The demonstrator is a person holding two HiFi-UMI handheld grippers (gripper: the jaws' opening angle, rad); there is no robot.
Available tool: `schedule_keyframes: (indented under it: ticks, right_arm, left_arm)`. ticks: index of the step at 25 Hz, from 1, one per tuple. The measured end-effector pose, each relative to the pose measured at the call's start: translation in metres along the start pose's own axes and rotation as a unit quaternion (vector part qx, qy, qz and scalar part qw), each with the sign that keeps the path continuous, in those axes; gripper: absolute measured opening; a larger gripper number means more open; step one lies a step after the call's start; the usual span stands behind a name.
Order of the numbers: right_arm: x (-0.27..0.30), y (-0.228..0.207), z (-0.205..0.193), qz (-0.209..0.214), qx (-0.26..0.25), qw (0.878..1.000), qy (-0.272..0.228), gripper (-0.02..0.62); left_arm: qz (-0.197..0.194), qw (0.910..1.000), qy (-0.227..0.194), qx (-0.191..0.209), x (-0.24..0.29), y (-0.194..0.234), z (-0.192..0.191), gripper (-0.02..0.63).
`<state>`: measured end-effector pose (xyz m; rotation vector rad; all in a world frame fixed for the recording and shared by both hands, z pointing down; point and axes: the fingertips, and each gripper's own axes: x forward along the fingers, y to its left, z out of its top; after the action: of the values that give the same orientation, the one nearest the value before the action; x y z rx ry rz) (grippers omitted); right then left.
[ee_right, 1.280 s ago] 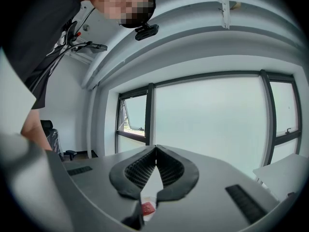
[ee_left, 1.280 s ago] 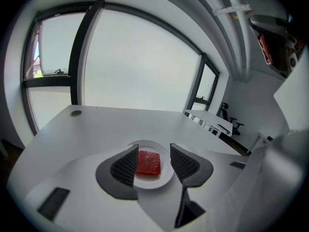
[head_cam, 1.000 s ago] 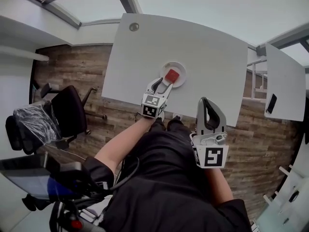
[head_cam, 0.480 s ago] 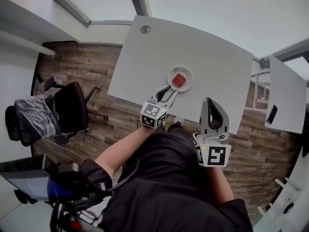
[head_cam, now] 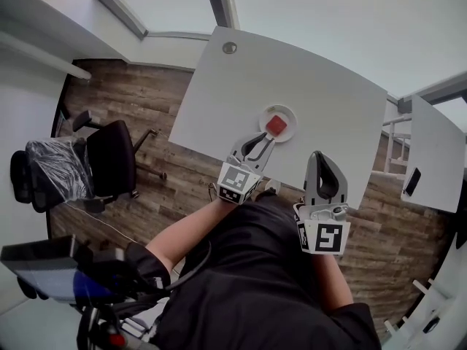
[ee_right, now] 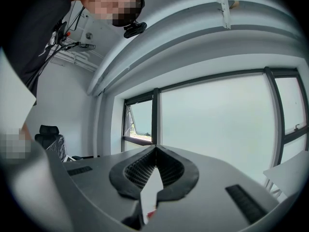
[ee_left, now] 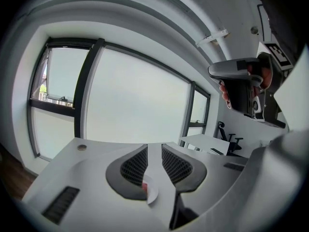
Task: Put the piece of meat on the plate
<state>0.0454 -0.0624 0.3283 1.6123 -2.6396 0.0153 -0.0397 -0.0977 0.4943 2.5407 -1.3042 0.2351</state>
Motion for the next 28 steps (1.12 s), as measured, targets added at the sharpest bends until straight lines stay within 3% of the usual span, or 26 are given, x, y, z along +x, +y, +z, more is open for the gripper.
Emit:
schedule_keyframes:
  ticks: [1,4,9,16,20,28]
  right_arm:
    - [0.000,0.001,0.000,0.001,0.000,1.000,0.000,0.006]
    - [0.002,0.002,-0.001,0.002,0.000,1.000,0.001,0.006]
    - [0.001,-0.005,0.001,-0.006,-0.001,1.000,-0.002,0.006]
    - [0.007,-0.009,-0.001,-0.007,0.006,1.000,-0.001,0.006]
    - [0.011,-0.010,0.000,-0.004,0.009,1.000,-0.002,0.006]
    - [0.017,-0.008,0.001,0.006,0.011,1.000,-0.007,0.006]
  left_arm:
    - [0.002,1.0000,-0.003,0.000,-0.001,0.000,0.003,0.095]
    - [-0.001,0.9999,-0.010,0.006,-0.005,-0.004,0.013,0.006]
    - [-0.015,0.9993,-0.034,0.009,-0.013,-0.016,0.038,0.006]
    - [0.020,0.9963,-0.067,0.050,-0.023,-0.012,0.080,0.006]
    - [0.019,0.9915,-0.111,0.064,-0.025,-0.020,0.092,0.006]
    - [0.028,0.9888,-0.144,0.027,-0.037,-0.021,0.129,0.006]
